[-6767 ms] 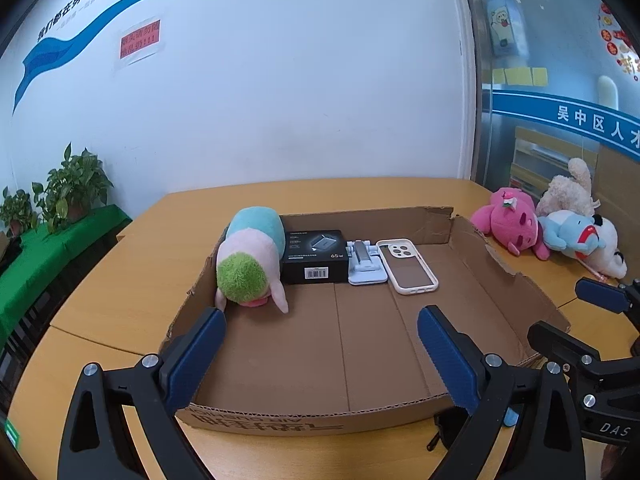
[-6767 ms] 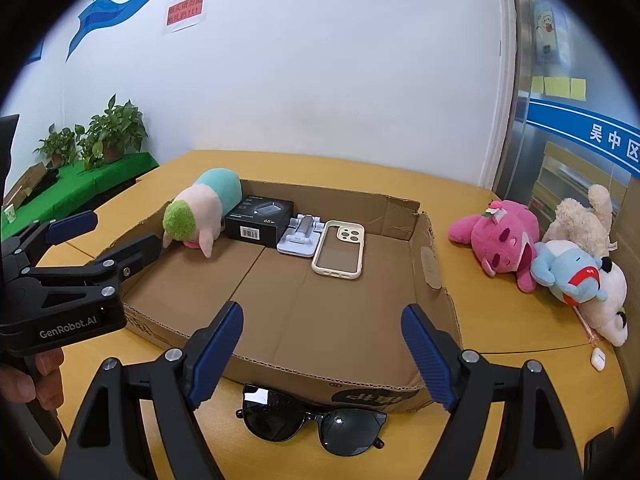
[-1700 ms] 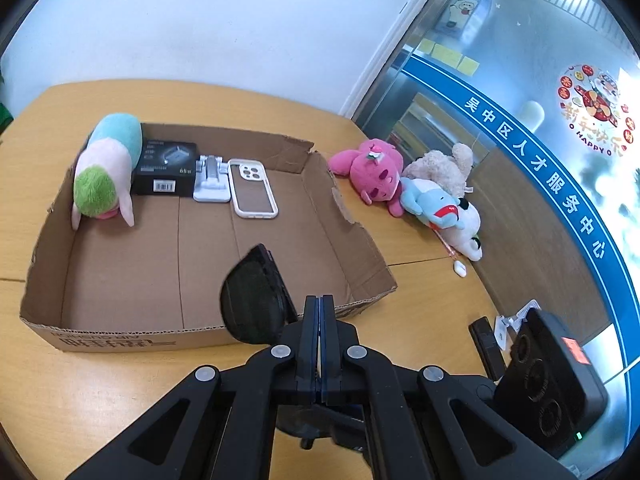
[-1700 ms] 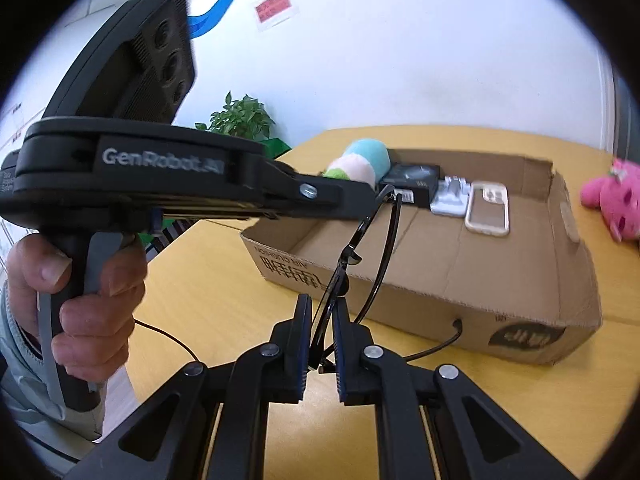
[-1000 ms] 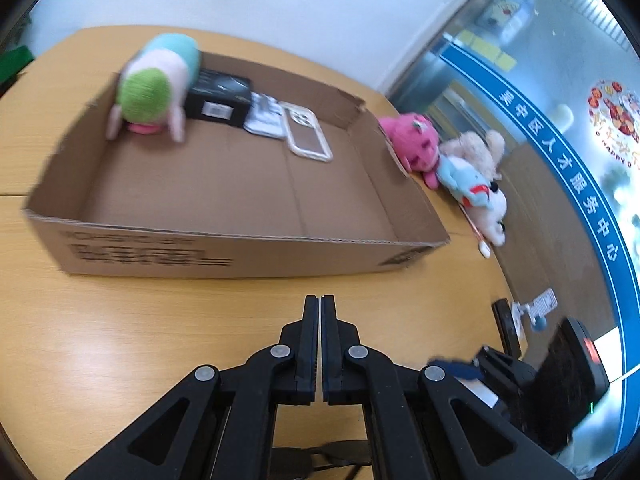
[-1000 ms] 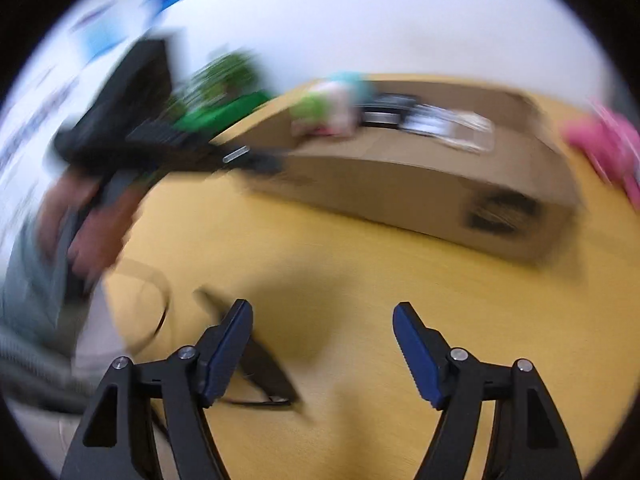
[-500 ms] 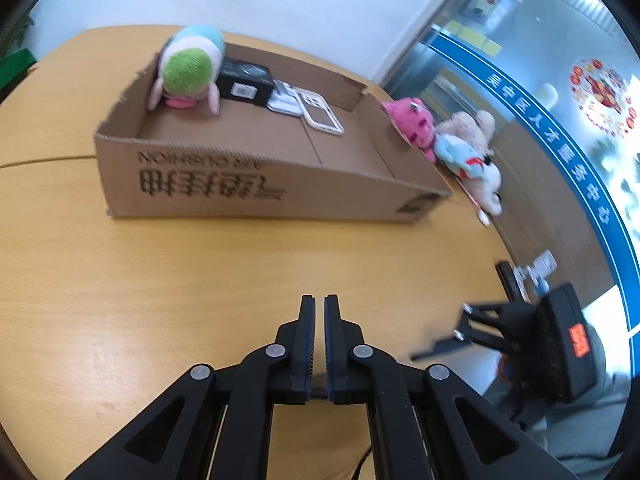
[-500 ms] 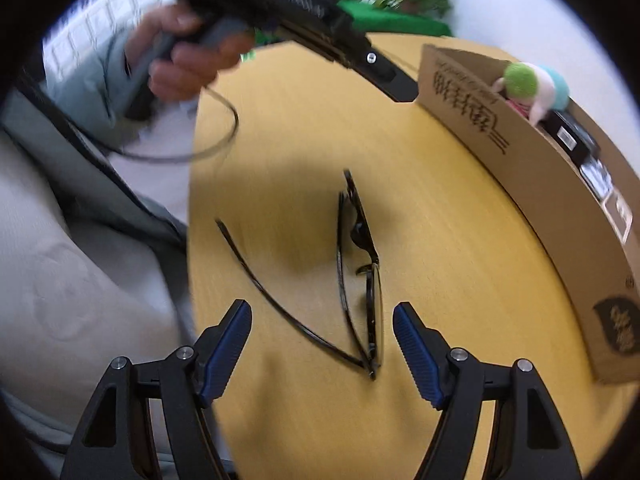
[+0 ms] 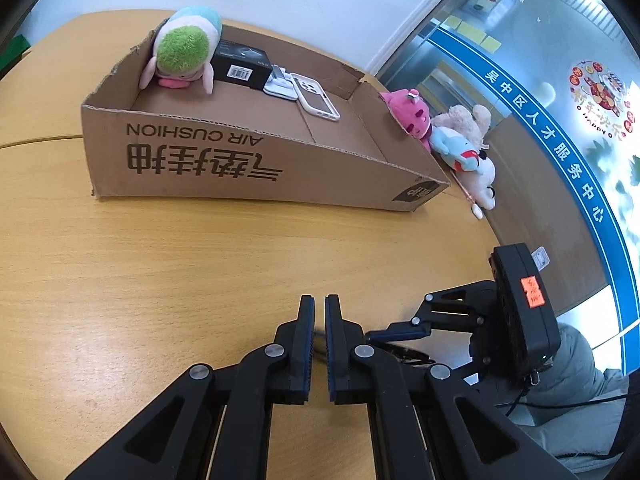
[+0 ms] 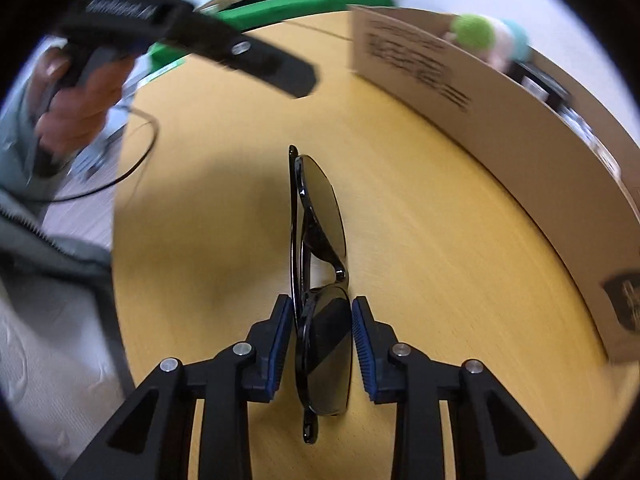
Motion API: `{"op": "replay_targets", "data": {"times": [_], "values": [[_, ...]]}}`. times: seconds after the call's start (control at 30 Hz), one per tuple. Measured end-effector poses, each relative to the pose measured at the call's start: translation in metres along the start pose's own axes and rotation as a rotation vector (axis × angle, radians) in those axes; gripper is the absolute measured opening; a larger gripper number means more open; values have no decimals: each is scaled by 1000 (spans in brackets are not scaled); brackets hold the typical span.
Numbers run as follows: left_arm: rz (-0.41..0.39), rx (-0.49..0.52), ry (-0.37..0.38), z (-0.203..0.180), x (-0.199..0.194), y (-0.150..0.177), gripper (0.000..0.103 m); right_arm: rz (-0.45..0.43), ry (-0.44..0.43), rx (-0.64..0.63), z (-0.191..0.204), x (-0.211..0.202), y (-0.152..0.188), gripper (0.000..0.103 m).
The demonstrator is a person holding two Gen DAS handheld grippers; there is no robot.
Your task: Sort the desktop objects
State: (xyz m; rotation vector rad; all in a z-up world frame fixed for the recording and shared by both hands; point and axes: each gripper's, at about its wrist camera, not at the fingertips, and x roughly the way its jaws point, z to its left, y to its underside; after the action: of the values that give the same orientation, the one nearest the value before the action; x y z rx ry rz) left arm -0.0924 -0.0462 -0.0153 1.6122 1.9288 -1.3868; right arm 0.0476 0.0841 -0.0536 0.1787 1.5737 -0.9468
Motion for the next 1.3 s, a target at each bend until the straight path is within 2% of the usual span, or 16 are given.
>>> {"op": "replay_targets", "data": {"times": [0.17, 0.3, 0.4, 0.5, 0.6, 0.83, 0.87, 1.0, 1.1, 1.2, 1.23, 1.3], "values": [[26, 7, 35, -8, 14, -3, 3, -75, -10, 200, -15, -8, 7, 29], [43, -9, 84, -12, 24, -8, 3, -183, -28, 386, -35, -33, 18, 28], [56, -3, 128, -22, 34, -15, 3, -247, -16, 468, -46, -50, 16, 28], [76, 14, 166, -32, 48, -22, 3, -228, 9, 485, -53, -46, 13, 28], [114, 8, 169, -35, 62, -22, 3, -203, 15, 500, -57, -38, 14, 28], [146, -73, 217, -25, 73, -14, 3, -265, 36, 539, -59, -49, 17, 26], [155, -97, 246, -23, 77, -14, 5, -270, 36, 542, -59, -50, 15, 26], [176, -213, 272, -9, 94, -15, 15, -255, 40, 549, -60, -47, 11, 25], [209, -325, 334, 5, 108, -10, 23, -256, 13, 584, -64, -43, 15, 25], [232, -369, 368, 10, 113, -5, 32, -242, 8, 586, -60, -40, 18, 25], [233, -383, 379, 12, 114, -4, 39, -240, 1, 594, -59, -38, 20, 25], [218, -417, 399, 16, 114, -2, 41, -239, -22, 616, -60, -34, 22, 25]]}}
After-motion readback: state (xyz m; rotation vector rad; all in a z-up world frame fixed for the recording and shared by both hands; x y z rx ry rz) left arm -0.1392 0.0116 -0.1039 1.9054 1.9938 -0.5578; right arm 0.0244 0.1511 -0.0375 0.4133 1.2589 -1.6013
